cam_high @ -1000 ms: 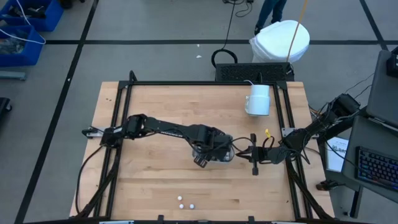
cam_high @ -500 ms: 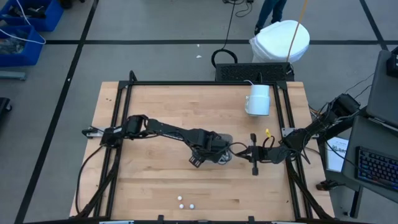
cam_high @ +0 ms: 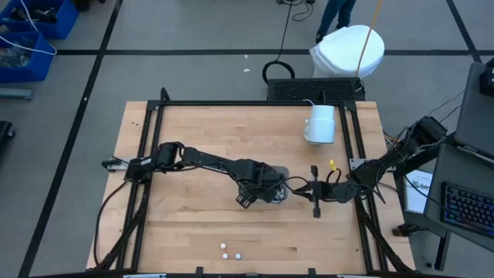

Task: Pick & Place food coloring
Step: Adjust the big blue food coloring in the gray bin

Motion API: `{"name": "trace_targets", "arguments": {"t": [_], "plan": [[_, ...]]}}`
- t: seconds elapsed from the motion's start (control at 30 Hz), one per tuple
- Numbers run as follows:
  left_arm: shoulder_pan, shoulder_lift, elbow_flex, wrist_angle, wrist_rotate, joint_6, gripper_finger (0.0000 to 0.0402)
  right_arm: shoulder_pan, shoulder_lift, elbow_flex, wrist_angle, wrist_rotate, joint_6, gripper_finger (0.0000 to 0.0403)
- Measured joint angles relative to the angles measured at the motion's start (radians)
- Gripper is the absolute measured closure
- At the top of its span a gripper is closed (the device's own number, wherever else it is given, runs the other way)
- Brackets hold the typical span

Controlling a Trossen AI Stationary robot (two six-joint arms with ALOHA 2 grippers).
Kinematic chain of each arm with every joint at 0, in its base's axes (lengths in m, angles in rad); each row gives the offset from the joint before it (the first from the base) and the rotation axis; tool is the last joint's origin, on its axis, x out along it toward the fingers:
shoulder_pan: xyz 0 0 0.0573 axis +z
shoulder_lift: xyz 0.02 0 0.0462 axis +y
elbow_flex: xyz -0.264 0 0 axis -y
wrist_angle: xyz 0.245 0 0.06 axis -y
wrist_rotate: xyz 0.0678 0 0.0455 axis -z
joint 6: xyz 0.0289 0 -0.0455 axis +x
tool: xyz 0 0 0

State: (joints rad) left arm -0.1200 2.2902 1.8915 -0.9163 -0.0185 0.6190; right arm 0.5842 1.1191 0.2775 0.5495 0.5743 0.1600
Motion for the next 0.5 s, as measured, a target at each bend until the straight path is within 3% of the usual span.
{"name": "trace_targets", "arguments": {"t": [0.17,0.3,0.5], "plan": [[-0.001,0.000,0.000,0.005,0.005,0.004,0.0172,0.000,0.000,0.000,0.000,0.000,0.000,0.0403],[0.000,0.000,0.000,0.015,0.075,0.006,0.0210,0.000,0.000,0.000,0.000,0.000,0.000,0.0403],[-0.001,0.000,0.000,0.057,0.086,-0.009,0.0270,0.000,0.000,0.000,0.000,0.000,0.000,0.0403]]}}
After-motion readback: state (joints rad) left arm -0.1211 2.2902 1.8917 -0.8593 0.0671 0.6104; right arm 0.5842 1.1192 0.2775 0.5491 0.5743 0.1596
